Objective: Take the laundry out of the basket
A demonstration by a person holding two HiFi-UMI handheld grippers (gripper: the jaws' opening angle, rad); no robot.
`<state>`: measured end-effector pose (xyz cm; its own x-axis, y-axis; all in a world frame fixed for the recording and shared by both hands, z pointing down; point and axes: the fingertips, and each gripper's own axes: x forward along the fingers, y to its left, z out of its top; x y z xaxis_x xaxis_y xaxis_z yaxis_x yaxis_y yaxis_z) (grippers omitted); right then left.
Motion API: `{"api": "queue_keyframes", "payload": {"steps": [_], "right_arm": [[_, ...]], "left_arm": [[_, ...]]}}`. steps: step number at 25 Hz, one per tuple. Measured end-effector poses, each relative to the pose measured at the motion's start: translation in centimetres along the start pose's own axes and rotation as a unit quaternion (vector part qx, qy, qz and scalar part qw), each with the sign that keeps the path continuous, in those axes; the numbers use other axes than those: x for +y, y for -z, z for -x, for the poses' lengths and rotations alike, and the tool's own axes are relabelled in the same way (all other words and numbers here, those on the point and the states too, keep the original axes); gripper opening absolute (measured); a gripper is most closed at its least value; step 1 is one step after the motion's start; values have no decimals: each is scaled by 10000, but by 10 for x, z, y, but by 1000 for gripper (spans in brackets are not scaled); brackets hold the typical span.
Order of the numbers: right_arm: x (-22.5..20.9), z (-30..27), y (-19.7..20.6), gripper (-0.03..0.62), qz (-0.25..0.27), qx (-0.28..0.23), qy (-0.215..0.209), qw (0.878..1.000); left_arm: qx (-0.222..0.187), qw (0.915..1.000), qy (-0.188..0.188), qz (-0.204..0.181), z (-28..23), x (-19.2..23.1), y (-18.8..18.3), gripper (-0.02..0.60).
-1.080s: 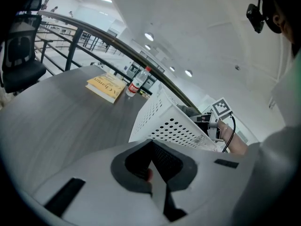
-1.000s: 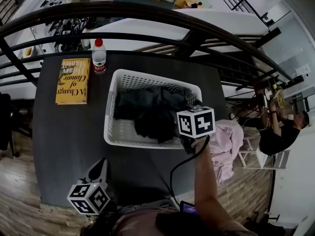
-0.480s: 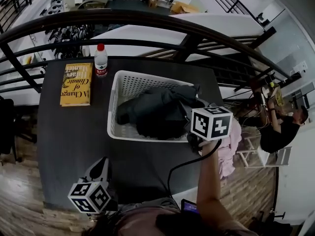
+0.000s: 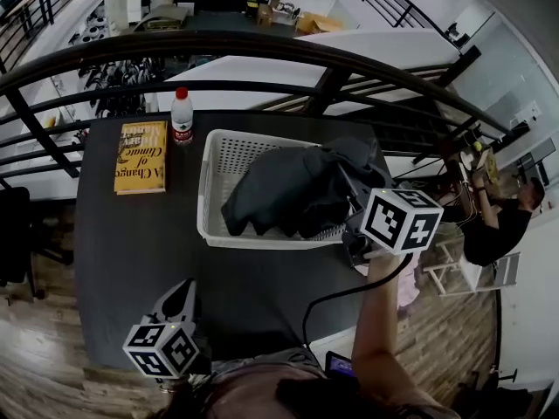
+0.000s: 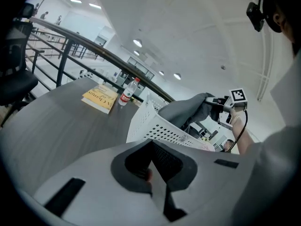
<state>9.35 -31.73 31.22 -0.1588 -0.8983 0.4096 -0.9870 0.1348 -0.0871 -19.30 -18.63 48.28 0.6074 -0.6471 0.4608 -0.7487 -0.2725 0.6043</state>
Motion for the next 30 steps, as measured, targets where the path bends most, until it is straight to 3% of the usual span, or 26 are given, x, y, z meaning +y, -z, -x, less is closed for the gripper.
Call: {"api": "queue_keyframes", "payload": {"steps": [4, 13, 30], "right_arm": [[5, 18, -31, 78, 104, -390, 37, 9992], [13, 38, -59, 78, 410, -701, 182, 9965], [-15, 136, -112, 80, 627, -1649, -67, 9843]], "left_arm": [[-41, 9999, 95, -72, 6, -2, -4, -11], [-120, 9996, 162, -197, 14, 2, -12, -11], [-473, 9986, -114, -228, 32, -62, 17, -11]]}}
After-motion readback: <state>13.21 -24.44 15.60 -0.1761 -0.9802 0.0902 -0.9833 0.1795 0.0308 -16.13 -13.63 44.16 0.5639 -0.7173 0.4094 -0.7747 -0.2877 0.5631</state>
